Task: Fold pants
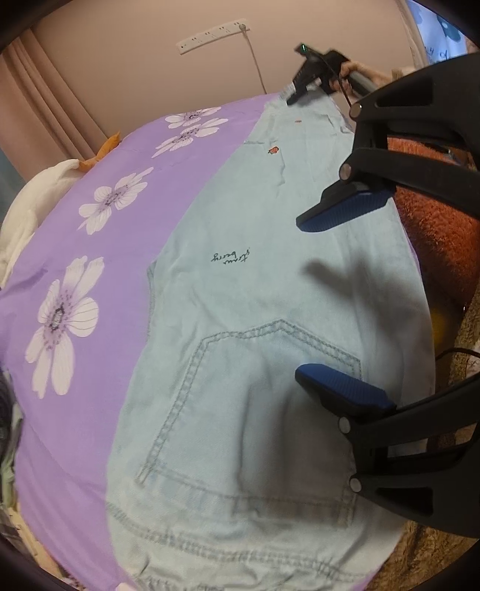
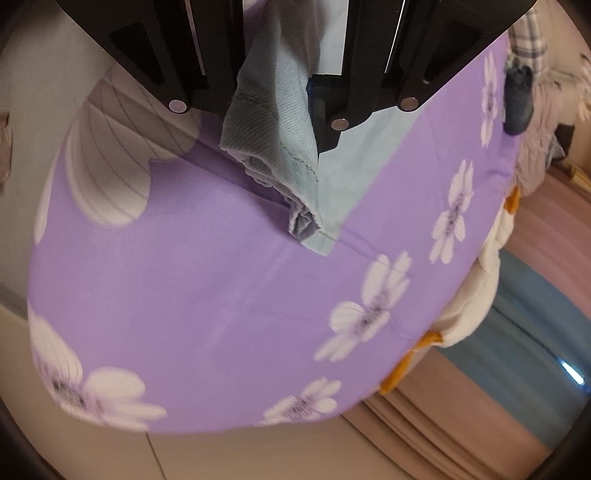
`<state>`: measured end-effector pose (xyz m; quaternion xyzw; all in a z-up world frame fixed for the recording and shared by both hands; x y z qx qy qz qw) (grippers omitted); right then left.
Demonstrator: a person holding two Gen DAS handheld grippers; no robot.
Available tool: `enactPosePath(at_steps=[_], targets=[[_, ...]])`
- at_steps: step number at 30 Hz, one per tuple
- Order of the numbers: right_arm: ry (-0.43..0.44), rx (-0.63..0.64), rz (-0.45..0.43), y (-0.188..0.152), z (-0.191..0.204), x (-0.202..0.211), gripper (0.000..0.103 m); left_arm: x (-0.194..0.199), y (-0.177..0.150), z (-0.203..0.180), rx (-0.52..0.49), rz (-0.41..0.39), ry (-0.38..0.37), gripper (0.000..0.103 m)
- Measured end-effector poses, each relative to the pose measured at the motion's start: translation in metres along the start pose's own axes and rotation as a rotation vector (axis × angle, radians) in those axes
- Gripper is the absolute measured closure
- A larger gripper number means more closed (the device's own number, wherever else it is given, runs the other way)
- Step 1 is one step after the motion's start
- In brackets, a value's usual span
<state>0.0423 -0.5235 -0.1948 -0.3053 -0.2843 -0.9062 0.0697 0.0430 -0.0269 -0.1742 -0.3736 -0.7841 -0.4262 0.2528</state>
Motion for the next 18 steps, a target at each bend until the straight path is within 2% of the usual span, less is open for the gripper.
enactPosePath(at_steps=[9, 14, 18], targets=[[0.066, 0.185, -0.105, 0.01, 0.068, 0.047, 0.092, 0.028, 0.016, 0.005, -0.037, -0.105, 0.072, 0.026], [0.112, 0.326, -0.139, -0.003, 0.113, 0.066, 0.092, 0.04, 0.02, 0.009, -0.027, -0.129, 0.063, 0.025], [0.186, 0.404, -0.137, -0.019, 0.147, 0.078, 0.092, 0.048, 0.021, 0.009, -0.024, -0.15, 0.059, 0.023]])
Point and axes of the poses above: each gripper's, at about its wrist camera, not at the fingertips, and x roughly against the way its jaws point, z to its left, y to its top, the point moved 7 cm from there along -x, roughly the way its jaws point, and after that the axes turned 9 degrees about -z, right-handed, at the moved point
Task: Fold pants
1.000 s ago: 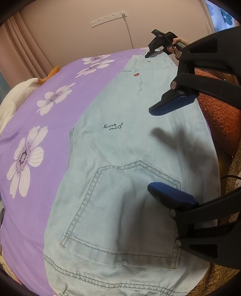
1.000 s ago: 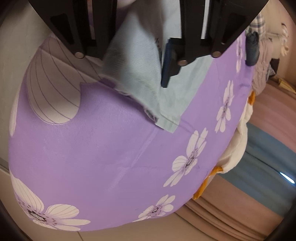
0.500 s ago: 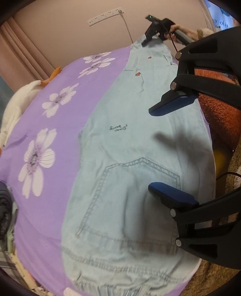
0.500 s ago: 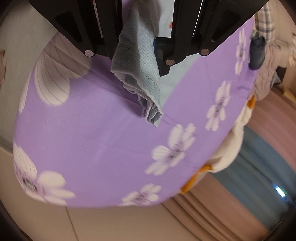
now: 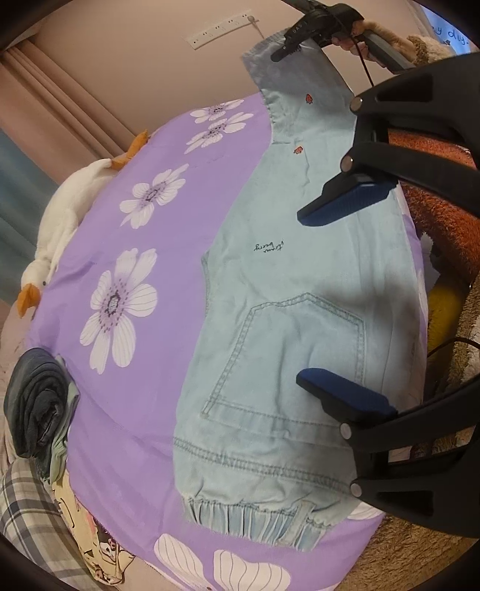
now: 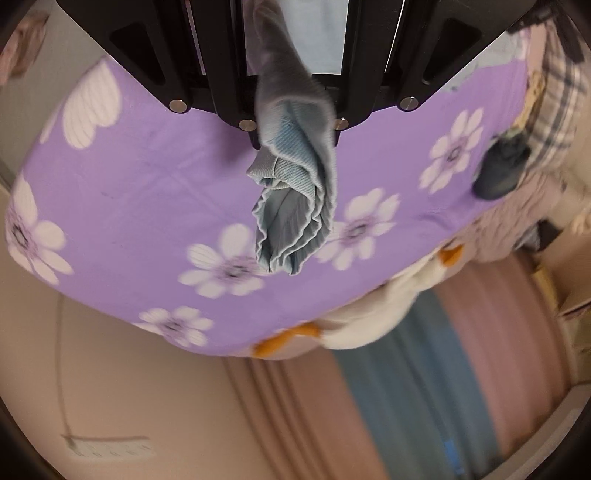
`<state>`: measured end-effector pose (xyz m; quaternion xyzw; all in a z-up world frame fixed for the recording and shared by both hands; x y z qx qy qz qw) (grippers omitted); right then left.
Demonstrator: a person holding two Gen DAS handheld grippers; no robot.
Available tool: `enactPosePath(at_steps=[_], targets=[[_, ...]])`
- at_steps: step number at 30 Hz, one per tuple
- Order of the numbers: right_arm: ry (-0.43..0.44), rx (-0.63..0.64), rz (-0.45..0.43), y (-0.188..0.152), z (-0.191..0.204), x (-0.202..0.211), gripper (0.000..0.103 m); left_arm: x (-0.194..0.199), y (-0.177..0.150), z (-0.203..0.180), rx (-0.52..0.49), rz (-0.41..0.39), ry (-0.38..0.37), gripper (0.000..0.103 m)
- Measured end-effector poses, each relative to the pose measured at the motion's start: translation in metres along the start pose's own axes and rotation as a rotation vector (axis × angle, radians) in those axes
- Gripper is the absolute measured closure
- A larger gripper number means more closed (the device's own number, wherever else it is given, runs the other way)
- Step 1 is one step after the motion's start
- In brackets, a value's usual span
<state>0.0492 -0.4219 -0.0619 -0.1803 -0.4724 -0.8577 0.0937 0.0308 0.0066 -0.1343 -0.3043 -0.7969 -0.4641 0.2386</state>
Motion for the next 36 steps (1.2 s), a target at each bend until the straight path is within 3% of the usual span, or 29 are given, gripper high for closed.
enactPosePath(at_steps=[8, 16, 23, 32, 36], targets=[[0.172, 0.112, 0.043, -0.014, 0.07, 0.001, 0.092, 0.009, 0.0, 0.005, -0.001, -0.017, 0.007, 0.023], [0.274, 0.181, 0.15, -0.054, 0.113, -0.009, 0.092, 0.013, -0.004, 0.008, -0.002, -0.015, 0.011, 0.022], [0.334, 0.172, 0.349, -0.12, 0.145, -0.02, 0.092, 0.011, -0.01, 0.011, -0.011, -0.001, 0.032, 0.022], [0.287, 0.26, 0.543, -0.193, 0.159, -0.039, 0.092, 0.01, -0.016, 0.01, -0.031, 0.009, 0.051, 0.021], [0.275, 0.263, 0.564, -0.209, 0.153, -0.046, 0.092, 0.008, -0.018, 0.007, -0.039, 0.016, 0.048, 0.021]])
Point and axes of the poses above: each gripper's, at about its wrist camera, not at the fingertips, and x roughly against the way its jaws point, z to its left, y to its top, the point moved 7 cm from there along -x, roughly the way its jaws point, and after that the axes turned 9 degrees about -z, right-handed, at the moved point
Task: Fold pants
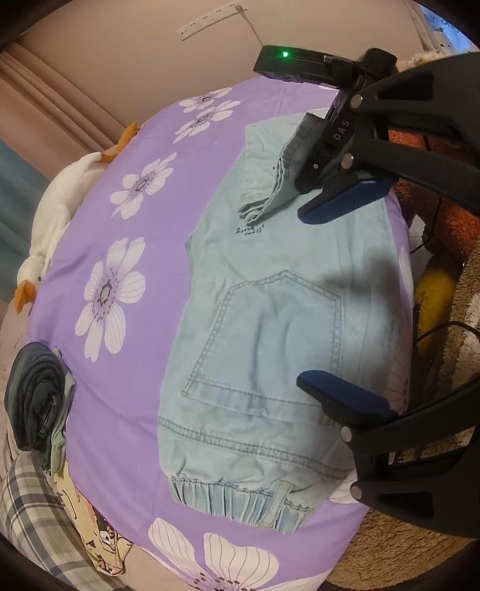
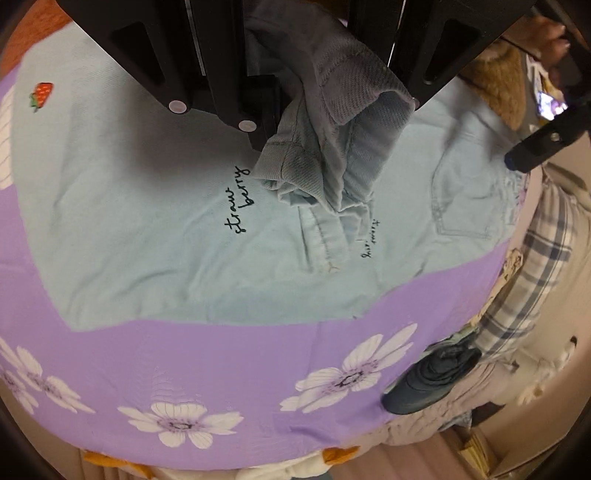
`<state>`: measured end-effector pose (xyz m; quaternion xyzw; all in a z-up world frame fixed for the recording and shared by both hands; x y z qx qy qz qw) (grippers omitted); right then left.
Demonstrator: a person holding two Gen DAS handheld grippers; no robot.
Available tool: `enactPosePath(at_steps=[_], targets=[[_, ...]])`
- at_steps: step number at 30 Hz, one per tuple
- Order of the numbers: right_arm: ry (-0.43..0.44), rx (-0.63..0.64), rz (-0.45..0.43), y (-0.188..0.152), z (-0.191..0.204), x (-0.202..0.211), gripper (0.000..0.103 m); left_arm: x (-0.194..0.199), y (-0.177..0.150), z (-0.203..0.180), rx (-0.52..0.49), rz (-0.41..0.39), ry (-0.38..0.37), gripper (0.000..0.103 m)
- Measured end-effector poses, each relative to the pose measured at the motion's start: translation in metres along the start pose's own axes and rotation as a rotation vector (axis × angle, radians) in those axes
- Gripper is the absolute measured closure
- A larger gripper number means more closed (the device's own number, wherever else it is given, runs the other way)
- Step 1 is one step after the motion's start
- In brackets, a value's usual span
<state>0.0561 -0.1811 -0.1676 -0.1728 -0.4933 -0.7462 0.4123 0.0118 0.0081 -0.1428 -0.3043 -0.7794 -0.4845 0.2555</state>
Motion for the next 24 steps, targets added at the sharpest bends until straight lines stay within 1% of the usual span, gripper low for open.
enactPosePath(at_steps=[2, 4, 6, 8, 10, 12, 13, 15, 18, 19, 21, 23, 24], targets=[[0.008, -0.005, -0.008, 0.001, -0.001, 0.004, 0.092, -0.001, 0.0, -0.001, -0.002, 0.004, 0.0, 0.021], [0.02, -0.03, -0.003, 0.002, -0.003, 0.006, 0.092, -0.002, -0.001, -0.002, -0.006, 0.005, -0.001, 0.021], [0.041, -0.056, -0.018, 0.006, -0.003, 0.012, 0.092, -0.002, -0.001, -0.002, -0.008, 0.006, 0.002, 0.021], [0.056, -0.05, -0.066, 0.013, 0.001, 0.023, 0.092, -0.003, -0.001, -0.001, -0.007, 0.01, 0.005, 0.021], [0.052, -0.039, -0.125, 0.024, 0.005, 0.036, 0.092, -0.004, -0.001, -0.001, -0.007, 0.012, 0.009, 0.021], [0.04, -0.016, -0.203, 0.037, 0.01, 0.05, 0.092, -0.006, -0.001, -0.001, -0.006, 0.014, 0.012, 0.021], [0.029, 0.004, -0.215, 0.04, 0.013, 0.05, 0.092, -0.006, -0.001, -0.001, -0.006, 0.016, 0.011, 0.021], [0.007, 0.021, -0.19, 0.038, 0.016, 0.038, 0.092, -0.007, -0.002, -0.002, -0.008, 0.021, 0.011, 0.021], [-0.018, 0.059, -0.064, 0.015, 0.018, 0.004, 0.092, -0.008, -0.002, -0.001, -0.008, 0.025, 0.018, 0.021], [-0.045, 0.079, -0.028, 0.005, 0.018, -0.008, 0.092, -0.009, -0.002, 0.0, -0.007, 0.027, 0.019, 0.021], [-0.075, 0.118, -0.058, 0.0, 0.02, -0.009, 0.092, -0.01, -0.002, 0.0, -0.006, 0.031, 0.021, 0.021], [-0.088, 0.16, -0.064, 0.0, 0.025, -0.007, 0.088, -0.011, -0.002, 0.0, -0.007, 0.033, 0.024, 0.021], [-0.067, 0.16, -0.051, 0.0, 0.028, -0.007, 0.077, -0.011, -0.002, -0.001, -0.009, 0.033, 0.022, 0.021]])
Point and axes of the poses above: each gripper's, at about its wrist camera, not at the fingertips, and x roughly against the way its jaws point, z to its left, y to its top, the point moved 7 cm from there along -x, roughly the way its jaws point, and after that the axes turned 9 degrees about -z, right-handed, at the moved point
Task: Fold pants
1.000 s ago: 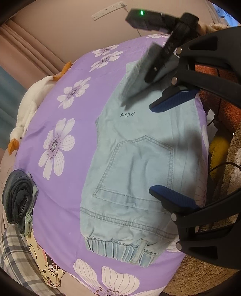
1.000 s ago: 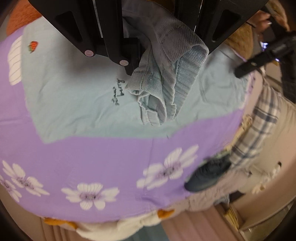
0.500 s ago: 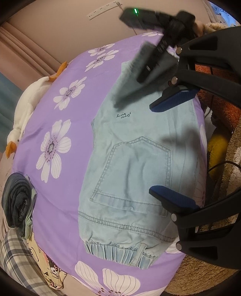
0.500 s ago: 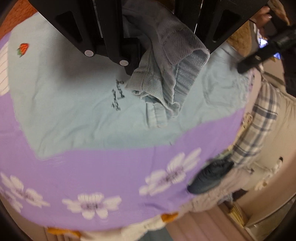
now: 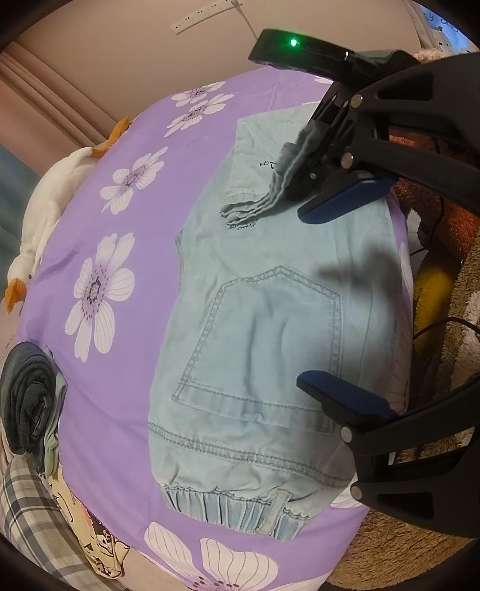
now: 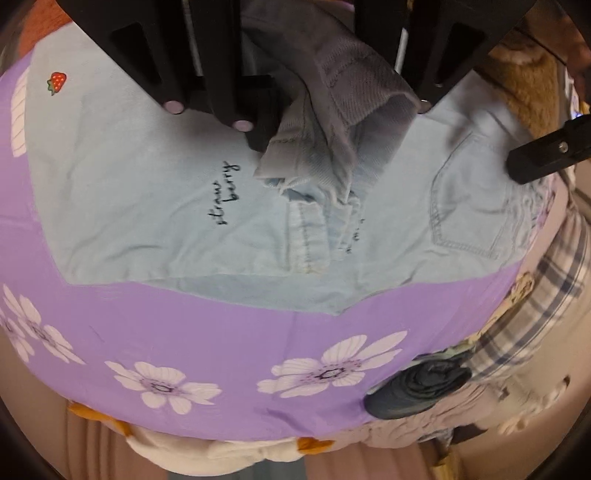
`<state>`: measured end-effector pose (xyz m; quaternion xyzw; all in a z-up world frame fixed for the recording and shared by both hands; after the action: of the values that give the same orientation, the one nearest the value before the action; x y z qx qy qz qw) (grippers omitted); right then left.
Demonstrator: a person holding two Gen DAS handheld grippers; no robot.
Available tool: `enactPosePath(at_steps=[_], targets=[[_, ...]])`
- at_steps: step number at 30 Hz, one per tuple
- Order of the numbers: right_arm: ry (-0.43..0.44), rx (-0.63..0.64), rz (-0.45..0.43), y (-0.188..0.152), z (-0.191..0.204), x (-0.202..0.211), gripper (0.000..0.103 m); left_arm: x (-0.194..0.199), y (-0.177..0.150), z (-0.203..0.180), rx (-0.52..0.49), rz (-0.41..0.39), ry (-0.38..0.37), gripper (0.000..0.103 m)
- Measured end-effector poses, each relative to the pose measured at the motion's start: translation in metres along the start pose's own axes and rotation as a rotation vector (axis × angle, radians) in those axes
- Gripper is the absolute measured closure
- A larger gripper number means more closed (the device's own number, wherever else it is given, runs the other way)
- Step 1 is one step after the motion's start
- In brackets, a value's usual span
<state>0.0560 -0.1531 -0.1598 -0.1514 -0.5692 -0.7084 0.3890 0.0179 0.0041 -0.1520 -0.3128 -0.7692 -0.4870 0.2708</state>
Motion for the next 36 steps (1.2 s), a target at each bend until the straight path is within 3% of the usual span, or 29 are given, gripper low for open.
enactPosePath(at_steps=[3, 4, 9, 12, 15, 21, 23, 25, 27, 29, 32, 34, 36], targets=[[0.108, -0.033, 0.025, 0.0, 0.006, 0.004, 0.04, 0.0, -0.001, -0.001, -0.007, 0.001, -0.004, 0.02], [0.126, -0.038, 0.029, 0.0, 0.007, 0.006, 0.036, 0.0, -0.001, -0.001, -0.007, 0.002, -0.003, 0.019], [0.237, -0.102, 0.052, 0.003, 0.008, 0.025, 0.036, 0.003, 0.003, -0.006, -0.008, -0.004, -0.029, 0.018], [0.269, -0.145, 0.012, 0.007, -0.005, 0.048, 0.025, 0.005, 0.007, -0.018, -0.049, -0.025, -0.065, 0.015], [0.167, -0.171, -0.042, 0.01, -0.032, 0.064, 0.024, -0.002, 0.009, -0.037, -0.082, -0.016, -0.145, 0.012], [-0.109, -0.305, -0.065, -0.004, -0.11, 0.067, 0.025, -0.045, 0.004, -0.069, -0.119, 0.114, -0.231, 0.013], [-0.151, -0.34, -0.076, -0.01, -0.128, 0.069, 0.025, -0.059, 0.001, -0.076, -0.115, 0.161, -0.25, 0.018], [-0.153, -0.375, -0.074, -0.018, -0.139, 0.072, 0.034, -0.075, -0.004, -0.085, -0.107, 0.216, -0.287, 0.023], [-0.159, -0.393, -0.065, -0.025, -0.147, 0.072, 0.039, -0.086, -0.01, -0.09, -0.083, 0.267, -0.32, 0.034], [-0.154, -0.405, -0.054, -0.03, -0.152, 0.07, 0.044, -0.091, -0.012, -0.095, -0.084, 0.274, -0.327, 0.034], [-0.118, -0.438, -0.036, -0.035, -0.155, 0.063, 0.046, -0.092, -0.015, -0.103, -0.102, 0.293, -0.343, 0.061], [-0.113, -0.446, -0.042, -0.035, -0.155, 0.063, 0.048, -0.097, -0.019, -0.106, -0.081, 0.324, -0.355, 0.089], [-0.1, -0.45, -0.046, -0.034, -0.154, 0.064, 0.049, -0.098, -0.019, -0.108, -0.087, 0.315, -0.327, 0.092]])
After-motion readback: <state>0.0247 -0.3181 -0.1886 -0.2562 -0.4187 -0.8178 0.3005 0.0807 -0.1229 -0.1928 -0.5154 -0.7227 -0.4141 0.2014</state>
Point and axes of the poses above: each gripper's, at about its wrist camera, not at the fingertips, and x roughly against the way its jaws point, z to its left, y to its top, the point moved 7 cm from there along -x, roughly the way its jaws point, and after that the axes turned 9 degrees about -z, right-handed, at the moved point
